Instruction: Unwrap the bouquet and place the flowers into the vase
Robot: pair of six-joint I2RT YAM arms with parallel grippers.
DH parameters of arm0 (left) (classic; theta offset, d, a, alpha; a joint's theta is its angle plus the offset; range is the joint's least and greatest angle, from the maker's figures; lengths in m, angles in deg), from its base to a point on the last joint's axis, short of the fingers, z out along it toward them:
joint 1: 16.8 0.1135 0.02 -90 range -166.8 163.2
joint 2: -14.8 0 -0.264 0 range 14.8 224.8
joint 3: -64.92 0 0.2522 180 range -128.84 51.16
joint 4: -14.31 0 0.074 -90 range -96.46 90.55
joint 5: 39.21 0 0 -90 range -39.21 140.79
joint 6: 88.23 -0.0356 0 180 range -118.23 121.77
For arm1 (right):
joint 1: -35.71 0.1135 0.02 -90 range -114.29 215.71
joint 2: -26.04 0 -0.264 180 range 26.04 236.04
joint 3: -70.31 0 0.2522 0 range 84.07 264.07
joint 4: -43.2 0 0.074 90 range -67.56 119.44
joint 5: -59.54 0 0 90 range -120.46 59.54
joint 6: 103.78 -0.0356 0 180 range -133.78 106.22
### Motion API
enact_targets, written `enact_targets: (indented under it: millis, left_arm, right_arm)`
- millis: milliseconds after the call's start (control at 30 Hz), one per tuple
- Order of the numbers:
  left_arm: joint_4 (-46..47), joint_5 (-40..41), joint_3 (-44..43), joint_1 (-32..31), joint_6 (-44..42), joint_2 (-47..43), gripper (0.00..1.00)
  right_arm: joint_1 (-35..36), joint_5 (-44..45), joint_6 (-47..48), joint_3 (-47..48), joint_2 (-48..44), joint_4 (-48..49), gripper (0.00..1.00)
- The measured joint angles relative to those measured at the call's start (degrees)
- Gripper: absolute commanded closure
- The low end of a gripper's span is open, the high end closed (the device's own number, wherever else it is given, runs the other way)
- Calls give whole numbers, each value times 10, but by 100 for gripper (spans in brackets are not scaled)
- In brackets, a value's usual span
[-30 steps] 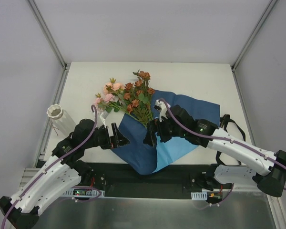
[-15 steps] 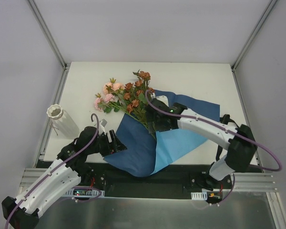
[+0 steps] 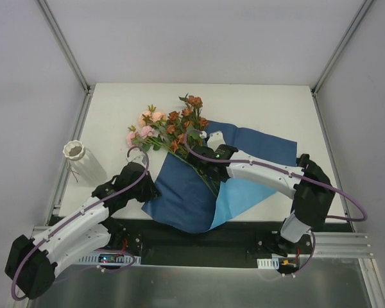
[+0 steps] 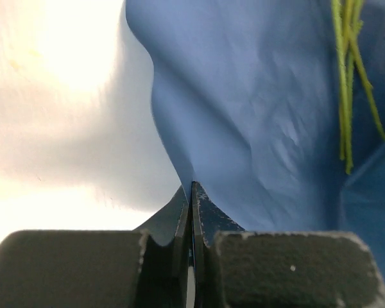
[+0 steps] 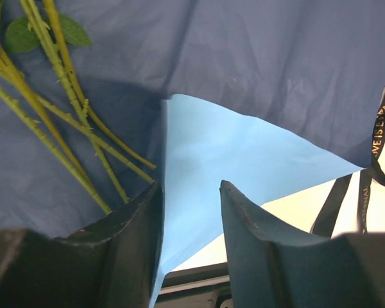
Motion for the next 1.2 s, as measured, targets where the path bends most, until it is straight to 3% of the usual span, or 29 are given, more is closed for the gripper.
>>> enact_targets:
  millis: [100, 167, 600, 867, 1000, 1200]
  left_arm:
    - [9, 30, -29, 1, -28, 67, 100]
    - [21, 45, -55, 8, -49, 106, 100]
    - [81, 44, -207, 111, -138, 283, 100]
    - [80, 2, -190, 124, -147, 217, 35]
    - [64, -19, -165, 124, -145, 127, 17]
    - [16, -56, -155, 128, -143, 9, 7]
  right_arm:
    - [0, 22, 3, -9, -9, 0, 85]
    - [0, 37, 8, -15, -16, 3, 89]
    - [-5, 134, 84, -69, -115, 108, 93]
    - [32, 118, 49, -156, -184, 122, 86]
    - [113, 101, -25, -175, -209, 71, 78]
    - [247, 85, -153, -172, -212, -22, 52]
